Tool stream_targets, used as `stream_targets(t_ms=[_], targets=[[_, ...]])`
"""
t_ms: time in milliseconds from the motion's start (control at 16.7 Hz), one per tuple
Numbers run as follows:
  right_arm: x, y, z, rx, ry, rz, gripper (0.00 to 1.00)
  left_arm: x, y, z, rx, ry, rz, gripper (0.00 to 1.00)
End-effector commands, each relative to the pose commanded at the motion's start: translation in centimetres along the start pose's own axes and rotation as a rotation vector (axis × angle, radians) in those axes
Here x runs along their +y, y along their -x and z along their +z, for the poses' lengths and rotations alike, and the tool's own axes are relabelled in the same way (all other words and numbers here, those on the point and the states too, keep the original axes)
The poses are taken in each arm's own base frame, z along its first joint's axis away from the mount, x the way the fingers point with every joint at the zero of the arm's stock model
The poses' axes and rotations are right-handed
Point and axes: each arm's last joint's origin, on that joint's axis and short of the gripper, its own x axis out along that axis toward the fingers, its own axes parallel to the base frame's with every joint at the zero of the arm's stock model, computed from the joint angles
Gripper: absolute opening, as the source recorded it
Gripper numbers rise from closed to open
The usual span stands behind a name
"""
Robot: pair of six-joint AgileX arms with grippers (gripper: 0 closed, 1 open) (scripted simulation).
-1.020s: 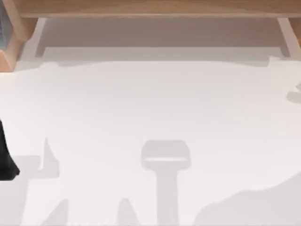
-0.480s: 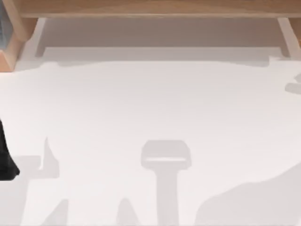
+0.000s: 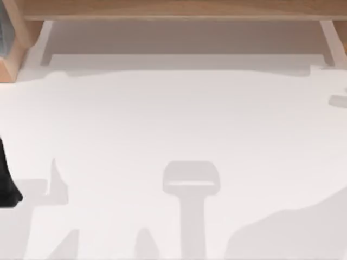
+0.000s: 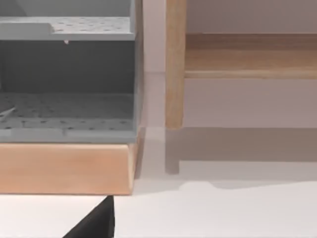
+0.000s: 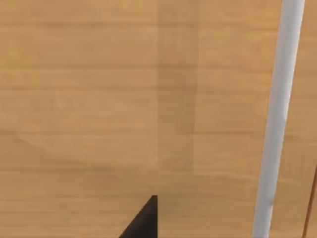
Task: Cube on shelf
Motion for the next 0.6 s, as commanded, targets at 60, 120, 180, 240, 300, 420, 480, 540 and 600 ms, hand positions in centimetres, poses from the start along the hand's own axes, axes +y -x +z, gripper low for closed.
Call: stream_targets(t_ms=[60,120,180,240,300,420,480,540,600], targets=[[0.00,0.00,0.00,0.000,0.000,0.000,0.47,0.00,0.00,0.00,0.000,0.000,0.000,1.00],[0.00,0.00,0.00,0.000,0.000,0.000,0.40,0.00,0.00,0.00,0.000,0.000,0.000,1.00],[0.00,0.00,0.00,0.000,0.000,0.000,0.32,0.00,0.00,0.00,0.000,0.000,0.000,1.00],[0.00,0.00,0.00,0.000,0.000,0.000,0.25,0.00,0.00,0.00,0.000,0.000,0.000,1.00],[0.00,0.00,0.00,0.000,0.000,0.000,0.17,0.00,0.00,0.00,0.000,0.000,0.000,1.00],[0.00,0.00,0.00,0.000,0.000,0.000,0.02,0.00,0.00,0.00,0.000,0.000,0.000,1.00],[0.00,0.00,0.00,0.000,0.000,0.000,0.00,0.00,0.00,0.00,0.000,0.000,0.000,1.00],[0.00,0.00,0.00,0.000,0.000,0.000,0.00,0.00,0.00,0.00,0.000,0.000,0.000,1.00],[0.00,0.00,0.00,0.000,0.000,0.000,0.00,0.00,0.00,0.00,0.000,0.000,0.000,1.00]])
